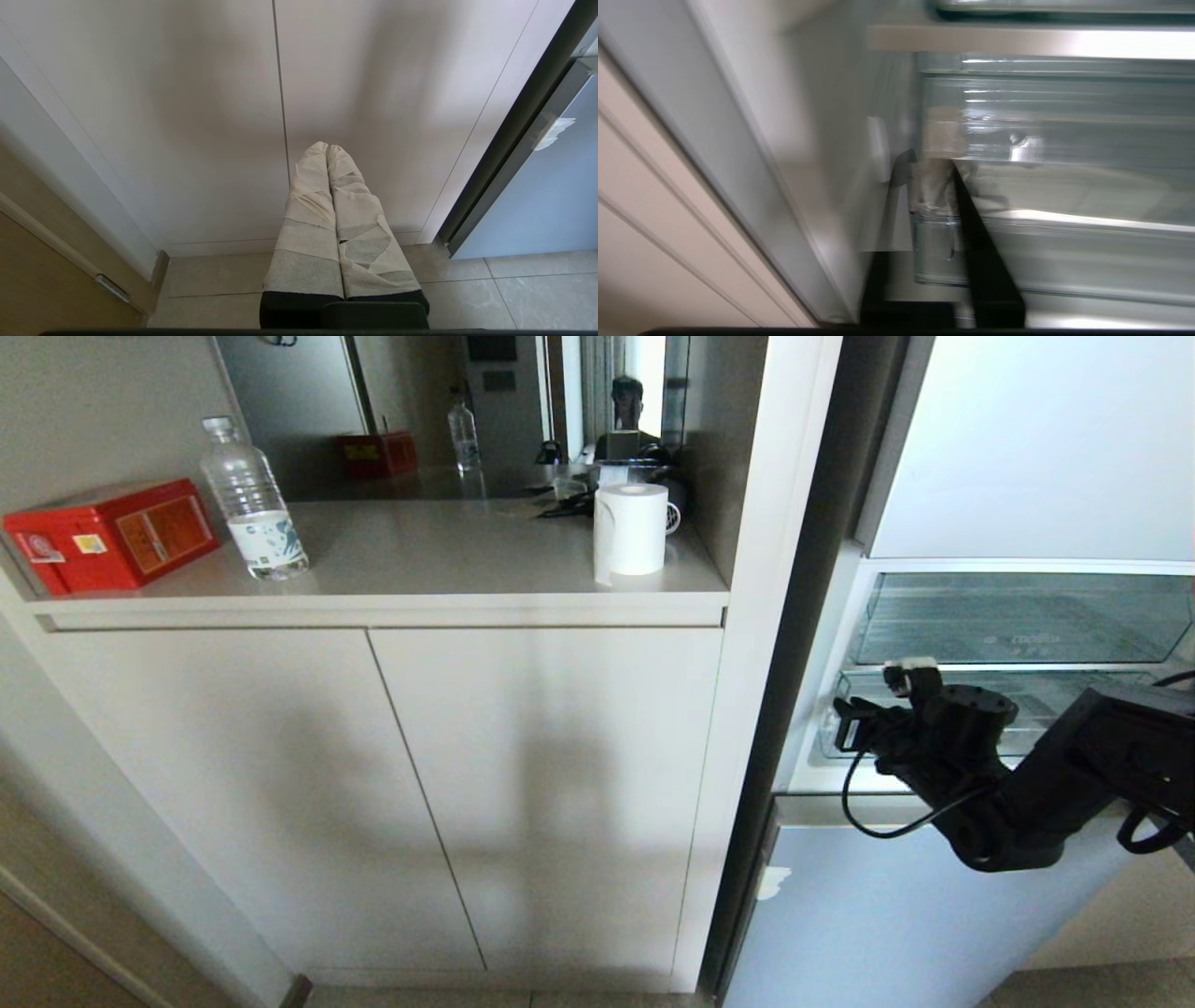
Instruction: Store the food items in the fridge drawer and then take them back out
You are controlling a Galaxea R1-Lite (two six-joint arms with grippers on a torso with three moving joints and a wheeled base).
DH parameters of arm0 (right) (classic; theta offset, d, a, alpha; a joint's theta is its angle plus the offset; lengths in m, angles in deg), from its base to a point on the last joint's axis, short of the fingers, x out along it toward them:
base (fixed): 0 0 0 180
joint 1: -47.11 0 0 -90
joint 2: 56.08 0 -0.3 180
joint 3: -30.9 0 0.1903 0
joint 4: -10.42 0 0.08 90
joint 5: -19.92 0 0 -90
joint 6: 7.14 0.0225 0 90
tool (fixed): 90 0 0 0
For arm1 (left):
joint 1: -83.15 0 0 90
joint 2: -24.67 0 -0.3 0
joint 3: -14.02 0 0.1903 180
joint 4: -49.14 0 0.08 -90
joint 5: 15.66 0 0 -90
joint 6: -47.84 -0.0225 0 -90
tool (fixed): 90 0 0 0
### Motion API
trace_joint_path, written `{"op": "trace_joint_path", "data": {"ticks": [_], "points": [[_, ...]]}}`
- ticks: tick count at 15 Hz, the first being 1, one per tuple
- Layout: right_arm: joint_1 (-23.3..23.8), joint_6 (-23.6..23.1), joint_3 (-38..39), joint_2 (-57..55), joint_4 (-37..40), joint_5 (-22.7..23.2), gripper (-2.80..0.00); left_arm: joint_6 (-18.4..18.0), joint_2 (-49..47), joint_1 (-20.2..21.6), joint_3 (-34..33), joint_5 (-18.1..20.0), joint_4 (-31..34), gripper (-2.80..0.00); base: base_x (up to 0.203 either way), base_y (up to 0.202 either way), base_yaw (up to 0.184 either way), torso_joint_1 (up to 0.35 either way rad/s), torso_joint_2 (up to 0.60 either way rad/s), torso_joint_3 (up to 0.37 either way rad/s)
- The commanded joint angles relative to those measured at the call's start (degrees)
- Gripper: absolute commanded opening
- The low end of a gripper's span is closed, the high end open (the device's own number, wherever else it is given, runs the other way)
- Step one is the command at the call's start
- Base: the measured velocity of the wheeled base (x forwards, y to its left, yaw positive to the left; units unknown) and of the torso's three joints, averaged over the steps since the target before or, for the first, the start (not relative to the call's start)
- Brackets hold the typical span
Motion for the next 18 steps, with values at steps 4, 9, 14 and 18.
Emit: {"op": "trace_joint_path", "data": {"ticks": [4,9,14,18], "points": [[-2.6,0.1,0.3,0.0,-0.3,-1.5,-2.80,0.0,-0.1,0.0,0.0,0.0,0.0,-2.80,0.000,0.000,0.000,0.000,0.00,0.000],[-2.6,2.1,7.1,4.5,-0.6,-1.9,-2.80,0.0,-0.1,0.0,0.0,0.0,0.1,-2.80,0.000,0.000,0.000,0.000,0.00,0.000],[-2.7,3.5,19.5,11.6,-1.8,-1.8,-2.80,0.0,-0.1,0.0,0.0,0.0,0.1,-2.80,0.000,0.000,0.000,0.000,0.00,0.000],[-2.8,3.9,29.6,18.2,-2.7,-1.6,-2.80,0.0,-0.1,0.0,0.0,0.0,0.1,-2.80,0.000,0.000,0.000,0.000,0.00,0.000]]}}
